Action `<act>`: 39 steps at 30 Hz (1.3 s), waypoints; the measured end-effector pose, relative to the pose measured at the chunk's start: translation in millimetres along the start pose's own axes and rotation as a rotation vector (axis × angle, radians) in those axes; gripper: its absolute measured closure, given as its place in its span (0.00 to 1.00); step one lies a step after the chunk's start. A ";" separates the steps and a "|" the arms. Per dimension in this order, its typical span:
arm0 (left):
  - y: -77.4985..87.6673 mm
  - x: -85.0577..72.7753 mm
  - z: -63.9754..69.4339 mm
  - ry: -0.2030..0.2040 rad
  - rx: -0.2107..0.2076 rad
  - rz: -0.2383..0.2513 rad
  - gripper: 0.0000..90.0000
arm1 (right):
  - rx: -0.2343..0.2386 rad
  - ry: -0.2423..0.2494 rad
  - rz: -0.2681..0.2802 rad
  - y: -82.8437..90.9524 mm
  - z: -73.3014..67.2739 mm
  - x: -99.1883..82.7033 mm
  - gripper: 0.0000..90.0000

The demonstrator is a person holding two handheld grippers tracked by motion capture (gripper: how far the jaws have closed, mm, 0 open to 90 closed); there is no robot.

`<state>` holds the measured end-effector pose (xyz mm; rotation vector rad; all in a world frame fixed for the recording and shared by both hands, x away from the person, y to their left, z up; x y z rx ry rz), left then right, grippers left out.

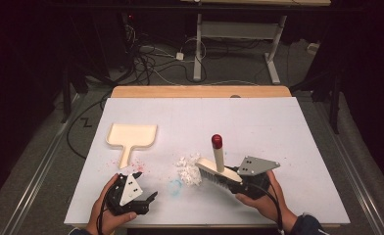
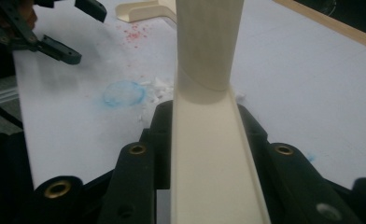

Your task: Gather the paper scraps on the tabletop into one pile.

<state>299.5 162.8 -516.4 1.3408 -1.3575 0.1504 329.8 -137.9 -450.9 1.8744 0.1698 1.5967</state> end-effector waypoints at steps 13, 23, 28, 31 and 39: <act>0.6 -0.1 0.4 -0.011 0.020 -0.008 0.22 | 0.032 0.024 -0.020 70.9 0.8 -17.1 0.76; 2.7 -1.5 1.1 -0.028 0.051 -0.020 0.22 | 0.055 0.056 -0.106 87.7 5.6 -44.4 0.75; 4.0 -1.2 1.3 -0.038 0.056 -0.018 0.21 | 0.066 0.027 -0.143 88.7 19.2 -56.4 0.75; 3.9 -1.1 0.8 -0.036 0.054 -0.015 0.21 | 0.045 -0.007 -0.171 88.7 35.3 -63.0 0.75; 0.6 -0.8 2.1 -0.038 0.052 -0.034 0.21 | 0.078 -0.045 -0.221 88.8 82.4 -68.3 0.71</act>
Point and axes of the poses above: each handheld gripper's, and its own axes: y roughly backward along the jaws, x roughly out of its top, z roughly to its right, the point moved 6 cm from there along -y, roughly forward along the jaws, and after that the axes turned 10 degrees about x, right-handed, at the moved point
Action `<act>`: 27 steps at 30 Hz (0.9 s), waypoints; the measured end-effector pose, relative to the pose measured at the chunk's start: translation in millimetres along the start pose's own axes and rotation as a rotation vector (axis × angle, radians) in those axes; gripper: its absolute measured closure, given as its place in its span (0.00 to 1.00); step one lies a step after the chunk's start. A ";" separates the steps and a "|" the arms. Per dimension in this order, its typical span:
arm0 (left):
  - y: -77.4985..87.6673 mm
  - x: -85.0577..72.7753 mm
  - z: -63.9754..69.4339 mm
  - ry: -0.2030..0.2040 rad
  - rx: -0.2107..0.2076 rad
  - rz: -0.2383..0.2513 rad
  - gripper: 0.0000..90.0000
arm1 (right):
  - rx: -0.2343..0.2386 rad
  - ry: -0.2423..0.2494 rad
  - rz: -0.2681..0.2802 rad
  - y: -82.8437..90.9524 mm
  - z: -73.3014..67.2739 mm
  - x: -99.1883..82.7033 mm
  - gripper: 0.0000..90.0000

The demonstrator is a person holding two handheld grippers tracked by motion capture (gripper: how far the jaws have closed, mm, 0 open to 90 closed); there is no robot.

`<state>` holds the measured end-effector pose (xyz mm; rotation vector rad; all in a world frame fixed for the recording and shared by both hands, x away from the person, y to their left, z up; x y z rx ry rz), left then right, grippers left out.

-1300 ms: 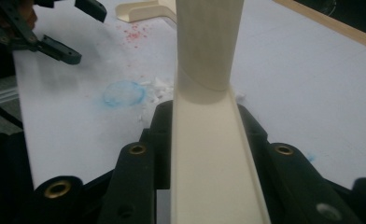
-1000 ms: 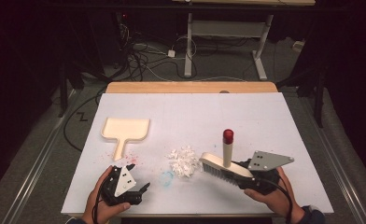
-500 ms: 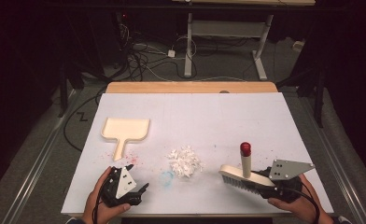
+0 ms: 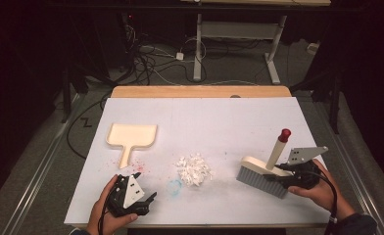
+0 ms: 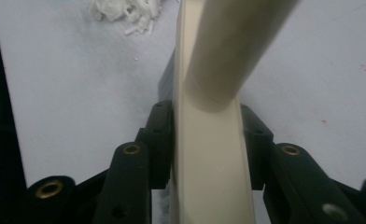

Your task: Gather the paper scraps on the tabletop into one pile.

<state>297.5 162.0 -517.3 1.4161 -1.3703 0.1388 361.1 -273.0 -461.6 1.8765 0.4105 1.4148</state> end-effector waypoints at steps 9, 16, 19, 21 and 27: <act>-2.1 0.1 0.6 0.019 -0.011 -0.022 0.22 | -0.022 0.075 -0.146 -9.5 37.6 10.1 0.59; -2.0 1.2 1.7 0.023 -0.020 -0.019 0.22 | -0.049 0.100 -0.242 -23.6 56.3 19.1 0.49; -2.1 1.5 2.2 0.024 -0.024 -0.019 0.22 | -0.135 0.111 -0.217 -25.4 66.2 27.3 0.44; -2.2 1.6 2.6 0.024 -0.028 -0.018 0.22 | -0.164 0.096 -0.159 -21.2 71.7 34.0 0.44; -1.2 1.6 2.3 0.023 -0.028 -0.013 0.22 | -0.230 0.060 -0.087 -19.0 77.7 40.2 0.43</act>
Point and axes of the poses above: each handheld gripper's, and its own axes: y roughly backward along the jaws, x roughly out of its top, z roughly to its right, the point moved 6 cm from there along -y, roughly forward along the jaws, and after that the axes turned 10 degrees about x, right-handed, at the moved point
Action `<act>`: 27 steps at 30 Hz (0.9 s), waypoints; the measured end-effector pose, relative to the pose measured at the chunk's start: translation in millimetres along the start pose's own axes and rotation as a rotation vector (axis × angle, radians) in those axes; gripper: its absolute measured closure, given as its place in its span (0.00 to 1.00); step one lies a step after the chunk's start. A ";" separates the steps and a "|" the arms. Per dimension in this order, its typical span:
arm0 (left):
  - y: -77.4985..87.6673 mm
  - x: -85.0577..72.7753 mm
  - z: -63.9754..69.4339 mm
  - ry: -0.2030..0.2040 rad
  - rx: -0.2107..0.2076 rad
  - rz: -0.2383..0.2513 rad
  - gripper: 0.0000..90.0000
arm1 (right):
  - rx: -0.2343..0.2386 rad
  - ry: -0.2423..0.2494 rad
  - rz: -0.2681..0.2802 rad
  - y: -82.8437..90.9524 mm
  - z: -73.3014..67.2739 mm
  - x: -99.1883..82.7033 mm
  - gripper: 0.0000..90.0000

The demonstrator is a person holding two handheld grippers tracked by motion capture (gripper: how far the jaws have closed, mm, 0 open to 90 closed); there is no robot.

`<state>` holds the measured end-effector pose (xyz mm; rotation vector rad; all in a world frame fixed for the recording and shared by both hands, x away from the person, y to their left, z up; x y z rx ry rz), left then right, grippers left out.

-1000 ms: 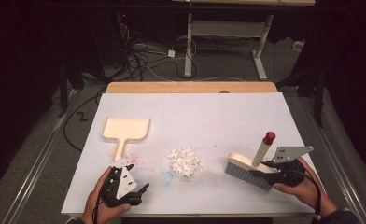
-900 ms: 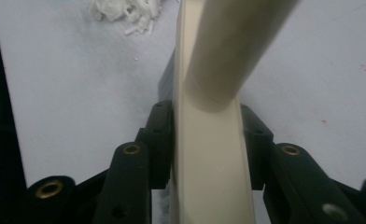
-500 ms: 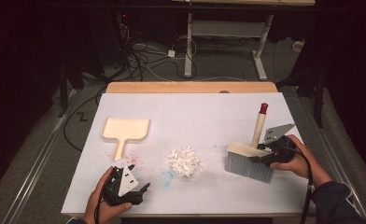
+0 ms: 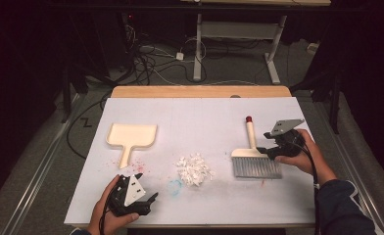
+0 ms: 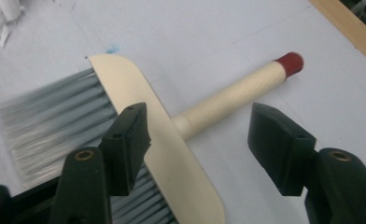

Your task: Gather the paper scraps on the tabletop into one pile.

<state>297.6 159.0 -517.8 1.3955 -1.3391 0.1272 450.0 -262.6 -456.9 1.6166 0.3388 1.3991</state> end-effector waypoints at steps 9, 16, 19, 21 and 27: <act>-0.4 0.3 0.2 -0.016 0.005 -0.001 0.22 | -0.113 -0.076 0.183 17.1 3.9 13.2 0.39; -0.5 -0.2 0.0 -0.021 0.011 -0.002 0.22 | -0.146 -0.109 0.278 27.9 -11.0 26.2 0.33; 0.5 -0.3 -1.5 -0.021 0.018 0.001 0.22 | -0.169 -0.119 0.311 32.2 -23.3 28.2 0.31; 0.6 -0.4 -1.9 -0.020 0.020 0.004 0.22 | -0.181 -0.121 0.329 35.2 -30.4 26.2 0.30; -0.1 0.9 -4.4 -0.014 0.025 0.011 0.22 | -0.239 -0.142 0.375 47.4 -53.9 9.3 0.27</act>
Point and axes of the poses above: each handheld gripper's, and its own axes: y roughly backward along the jaws, x roughly out of its top, z roughly to its right, the point moved 6 cm from there along -y, roughly forward along the jaws, and after that the axes turned 10 degrees about x, right-handed, at the moved point
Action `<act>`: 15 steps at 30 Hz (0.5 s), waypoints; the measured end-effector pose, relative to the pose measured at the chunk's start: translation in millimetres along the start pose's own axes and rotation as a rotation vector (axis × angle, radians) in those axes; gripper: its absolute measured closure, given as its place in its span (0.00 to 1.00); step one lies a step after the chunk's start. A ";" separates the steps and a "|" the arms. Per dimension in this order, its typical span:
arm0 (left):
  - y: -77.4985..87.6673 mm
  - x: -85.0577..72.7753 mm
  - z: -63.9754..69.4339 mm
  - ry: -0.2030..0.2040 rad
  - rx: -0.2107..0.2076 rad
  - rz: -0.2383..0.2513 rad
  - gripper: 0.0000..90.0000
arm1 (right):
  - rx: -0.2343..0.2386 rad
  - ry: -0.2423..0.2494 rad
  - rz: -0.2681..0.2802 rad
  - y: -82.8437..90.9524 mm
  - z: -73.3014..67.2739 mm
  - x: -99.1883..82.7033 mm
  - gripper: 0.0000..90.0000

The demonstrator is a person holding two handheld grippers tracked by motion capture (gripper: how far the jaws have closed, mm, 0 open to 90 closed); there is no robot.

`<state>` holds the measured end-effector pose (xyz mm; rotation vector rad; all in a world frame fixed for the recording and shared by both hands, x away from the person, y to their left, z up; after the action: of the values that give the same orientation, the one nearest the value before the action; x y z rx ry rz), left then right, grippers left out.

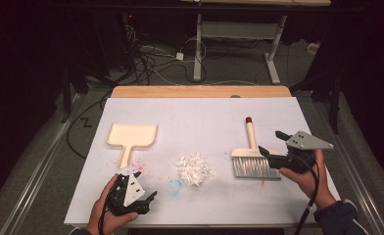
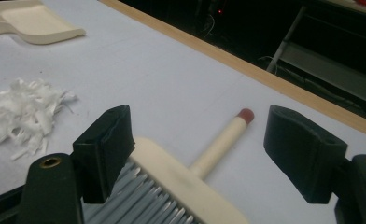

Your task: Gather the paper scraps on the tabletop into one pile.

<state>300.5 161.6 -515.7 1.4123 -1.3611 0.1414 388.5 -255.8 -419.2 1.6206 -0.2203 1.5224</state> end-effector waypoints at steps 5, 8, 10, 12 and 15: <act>-2.0 1.5 0.5 -0.005 -0.001 0.002 0.22 | -0.011 -0.008 0.017 14.2 -8.6 -14.6 0.26; -2.7 2.0 0.5 -0.009 0.001 0.000 0.22 | -0.025 0.023 0.016 19.8 -12.9 -21.8 0.25; -3.4 2.4 0.5 -0.010 0.000 0.000 0.22 | -0.024 0.022 0.014 22.5 -15.2 -26.8 0.25; -3.9 2.8 0.5 -0.012 0.001 0.000 0.22 | -0.019 0.030 0.006 23.9 -17.8 -33.2 0.24; -4.7 3.3 1.2 -0.015 0.001 0.003 0.22 | -0.028 0.041 -0.007 26.4 -20.6 -44.1 0.24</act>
<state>304.5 157.4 -516.5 1.4143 -1.3757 0.1337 346.1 -276.2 -448.4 1.5647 -0.2123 1.5392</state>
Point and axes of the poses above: each handheld gripper's, and its own axes: y roughly backward along the jaws, x roughly out of its top, z roughly to its right, the point moved 6 cm from there along -y, roughly forward along the jaws, and after that the axes turned 10 degrees about x, right-handed, at the moved point
